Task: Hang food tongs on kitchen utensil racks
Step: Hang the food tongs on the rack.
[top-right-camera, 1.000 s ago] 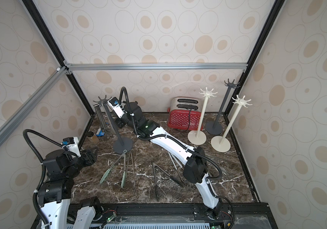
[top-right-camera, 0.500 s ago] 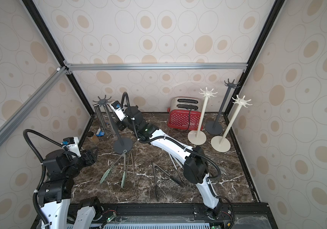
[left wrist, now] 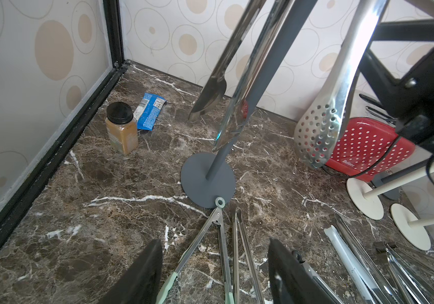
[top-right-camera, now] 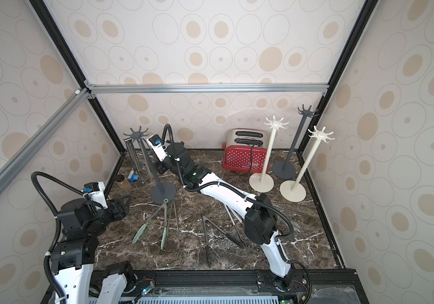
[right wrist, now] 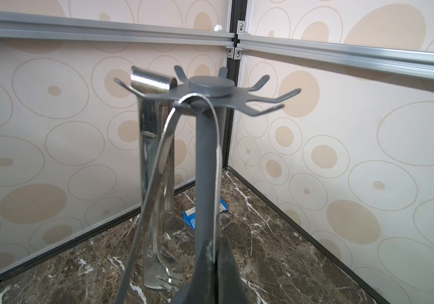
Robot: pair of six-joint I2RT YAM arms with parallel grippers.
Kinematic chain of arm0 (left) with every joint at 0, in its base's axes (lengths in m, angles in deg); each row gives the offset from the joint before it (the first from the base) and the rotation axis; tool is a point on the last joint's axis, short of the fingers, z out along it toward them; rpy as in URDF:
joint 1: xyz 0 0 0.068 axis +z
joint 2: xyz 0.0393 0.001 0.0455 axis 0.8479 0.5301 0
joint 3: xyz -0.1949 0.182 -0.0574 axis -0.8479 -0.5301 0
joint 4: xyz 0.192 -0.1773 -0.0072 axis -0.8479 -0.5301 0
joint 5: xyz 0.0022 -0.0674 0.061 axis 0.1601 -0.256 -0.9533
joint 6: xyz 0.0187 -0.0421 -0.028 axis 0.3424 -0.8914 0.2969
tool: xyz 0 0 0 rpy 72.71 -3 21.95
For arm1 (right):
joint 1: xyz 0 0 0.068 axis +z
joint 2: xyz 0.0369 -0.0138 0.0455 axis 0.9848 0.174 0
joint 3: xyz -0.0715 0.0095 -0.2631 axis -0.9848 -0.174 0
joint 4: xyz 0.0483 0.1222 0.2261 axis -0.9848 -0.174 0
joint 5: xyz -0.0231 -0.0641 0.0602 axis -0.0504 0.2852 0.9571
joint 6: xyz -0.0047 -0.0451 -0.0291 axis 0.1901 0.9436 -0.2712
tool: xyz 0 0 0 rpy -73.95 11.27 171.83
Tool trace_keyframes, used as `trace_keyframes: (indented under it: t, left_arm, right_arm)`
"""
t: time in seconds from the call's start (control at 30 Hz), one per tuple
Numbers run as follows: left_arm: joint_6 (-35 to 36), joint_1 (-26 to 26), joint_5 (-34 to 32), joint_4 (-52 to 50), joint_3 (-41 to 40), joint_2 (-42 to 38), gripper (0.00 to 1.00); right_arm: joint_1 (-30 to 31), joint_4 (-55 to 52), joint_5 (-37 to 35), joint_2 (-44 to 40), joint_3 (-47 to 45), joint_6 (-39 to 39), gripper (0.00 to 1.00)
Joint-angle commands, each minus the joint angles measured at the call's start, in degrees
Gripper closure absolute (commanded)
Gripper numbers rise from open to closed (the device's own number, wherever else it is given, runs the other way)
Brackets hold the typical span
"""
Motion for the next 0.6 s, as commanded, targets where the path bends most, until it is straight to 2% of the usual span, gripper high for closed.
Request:
trace_keyframes:
  t: [0.0,0.27,0.57]
  left_arm:
    - [-0.54,0.23,0.41,1.11,0.16,-0.35,0.36]
    - [-0.53,0.21,0.52,1.09,0.07,-0.52,0.36]
    - [-0.52,0.28,0.55,1.13,0.0,-0.48,0.36]
  right_arm:
    - [0.05,-3.64,-1.35,-0.59,-1.09,0.15,0.93]
    - [0.04,-3.81,-1.47,-0.5,-0.41,0.2,0.87]
    - [0.07,-3.92,-1.53,-0.95,-0.47,0.19,0.85]
